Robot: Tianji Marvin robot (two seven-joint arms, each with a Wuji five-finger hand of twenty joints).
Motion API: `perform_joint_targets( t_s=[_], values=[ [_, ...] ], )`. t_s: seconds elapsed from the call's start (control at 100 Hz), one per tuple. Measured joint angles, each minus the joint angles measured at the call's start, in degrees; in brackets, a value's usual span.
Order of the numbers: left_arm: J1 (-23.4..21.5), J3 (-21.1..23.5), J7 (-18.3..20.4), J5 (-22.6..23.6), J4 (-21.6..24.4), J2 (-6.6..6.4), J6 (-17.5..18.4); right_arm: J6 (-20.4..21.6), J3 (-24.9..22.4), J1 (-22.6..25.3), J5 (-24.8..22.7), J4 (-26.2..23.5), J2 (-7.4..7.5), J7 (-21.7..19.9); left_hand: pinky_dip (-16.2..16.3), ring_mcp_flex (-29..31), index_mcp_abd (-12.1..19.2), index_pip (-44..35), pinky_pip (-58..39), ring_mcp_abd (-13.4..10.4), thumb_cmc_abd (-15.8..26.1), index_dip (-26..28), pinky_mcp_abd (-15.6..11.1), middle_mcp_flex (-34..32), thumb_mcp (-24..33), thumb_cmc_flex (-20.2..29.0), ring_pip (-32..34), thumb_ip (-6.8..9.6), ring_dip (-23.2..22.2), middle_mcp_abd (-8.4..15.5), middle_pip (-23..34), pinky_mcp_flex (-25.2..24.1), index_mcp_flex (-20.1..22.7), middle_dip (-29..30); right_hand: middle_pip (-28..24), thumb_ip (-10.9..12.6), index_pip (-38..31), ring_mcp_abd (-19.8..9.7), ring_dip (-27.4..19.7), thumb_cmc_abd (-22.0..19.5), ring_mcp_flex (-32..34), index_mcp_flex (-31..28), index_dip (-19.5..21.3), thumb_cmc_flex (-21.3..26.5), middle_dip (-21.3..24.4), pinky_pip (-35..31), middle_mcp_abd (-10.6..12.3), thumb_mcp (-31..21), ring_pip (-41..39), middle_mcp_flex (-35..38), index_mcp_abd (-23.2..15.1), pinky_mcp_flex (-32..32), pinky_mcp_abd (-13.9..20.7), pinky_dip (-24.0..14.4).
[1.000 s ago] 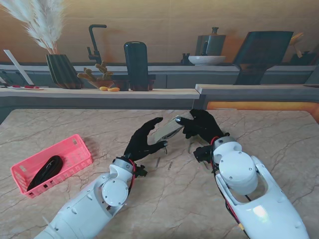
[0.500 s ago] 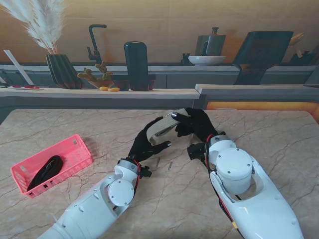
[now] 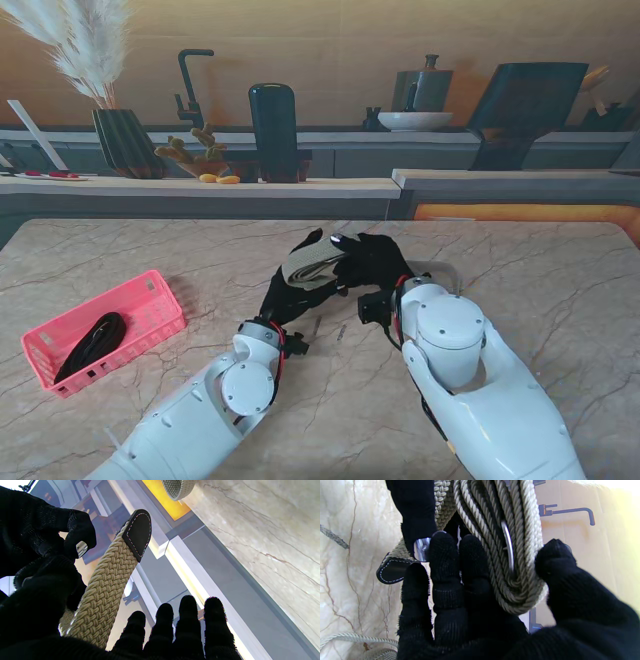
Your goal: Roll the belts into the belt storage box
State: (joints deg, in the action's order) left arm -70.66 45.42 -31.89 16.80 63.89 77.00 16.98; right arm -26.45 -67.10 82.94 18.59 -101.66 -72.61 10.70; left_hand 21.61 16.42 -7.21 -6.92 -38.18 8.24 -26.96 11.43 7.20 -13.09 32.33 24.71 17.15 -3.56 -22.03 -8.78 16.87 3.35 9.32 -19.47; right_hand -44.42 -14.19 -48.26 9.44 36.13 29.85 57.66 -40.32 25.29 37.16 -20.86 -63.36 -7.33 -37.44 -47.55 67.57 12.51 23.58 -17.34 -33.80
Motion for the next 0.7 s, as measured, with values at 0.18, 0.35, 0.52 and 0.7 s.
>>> perform_joint_targets(
  t_s=[0.18, 0.35, 0.52, 0.7],
  values=[
    [-0.65, 0.47, 0.00, -0.37, 0.05, -0.01, 0.19, -0.92, 0.57, -1.02, -0.86, 1.48, -0.02, -1.24, -0.65, 0.00, 0.11, 3.70, 0.00, -0.39, -0.15, -0.06, -0.64, 0.00, 1.01, 0.05, 0.00, 0.03, 0.14, 0.00, 0.00, -0.04, -0.35, 0.48, -0.95, 0.00, -0.02, -1.02, 2.98, 0.00, -0.07, 0.00, -0.75, 0.00, -1.22, 0.00, 0.29, 0.00, -4.83, -0.18, -0.29, -0.36, 0.00, 0.00],
    [-1.33, 0.81, 0.00, -0.70, 0.45, -0.14, 0.74, -2.05, 1.26, -2.32, -1.24, 3.24, 0.05, -2.69, -0.77, 0.00, 0.83, 4.35, 0.00, -0.43, 1.06, 0.02, -0.83, 0.00, 2.21, 0.09, 0.00, 0.23, 0.20, 0.00, 0.00, -0.04, -0.36, 0.49, -7.24, 0.00, -0.03, -0.34, 9.84, 0.00, -4.60, -0.04, -2.06, 0.00, -7.40, -0.41, -1.85, 0.00, -14.80, -6.56, -0.44, -1.41, 1.53, -1.84],
    [-1.80, 1.14, 0.02, -0.84, 1.57, -0.26, 1.83, -3.69, 1.62, -3.11, -0.92, 4.77, -0.02, -2.94, -0.87, -0.01, 1.52, 4.43, 0.00, -0.57, 0.98, 0.06, -1.10, 0.00, 0.35, -2.62, 0.00, -0.92, 0.57, 0.00, -0.01, -0.04, -0.36, 0.49, -9.19, -0.02, -0.03, 2.13, 11.40, -0.08, -6.20, -0.12, -2.51, -0.57, -9.81, -2.14, -4.09, 0.00, -15.86, -8.76, -0.45, -1.99, 2.23, -3.37],
    [-2.20, 1.37, 0.19, -0.91, 2.34, -0.35, 3.03, -4.93, 1.92, -3.72, -0.37, 5.72, -0.08, -3.54, -1.38, -0.01, 2.29, 5.13, 0.00, -0.95, 0.88, 0.07, -1.14, 0.00, 1.42, -3.84, -0.33, -2.15, 0.74, 0.00, -0.70, -0.05, -0.37, 0.49, -9.73, -0.08, -0.03, 2.62, 11.80, -0.18, -6.22, -0.65, -2.79, -1.68, -9.88, -2.77, -4.59, 0.02, -16.54, -8.82, -0.45, -2.09, 2.32, -4.12]
  ],
)
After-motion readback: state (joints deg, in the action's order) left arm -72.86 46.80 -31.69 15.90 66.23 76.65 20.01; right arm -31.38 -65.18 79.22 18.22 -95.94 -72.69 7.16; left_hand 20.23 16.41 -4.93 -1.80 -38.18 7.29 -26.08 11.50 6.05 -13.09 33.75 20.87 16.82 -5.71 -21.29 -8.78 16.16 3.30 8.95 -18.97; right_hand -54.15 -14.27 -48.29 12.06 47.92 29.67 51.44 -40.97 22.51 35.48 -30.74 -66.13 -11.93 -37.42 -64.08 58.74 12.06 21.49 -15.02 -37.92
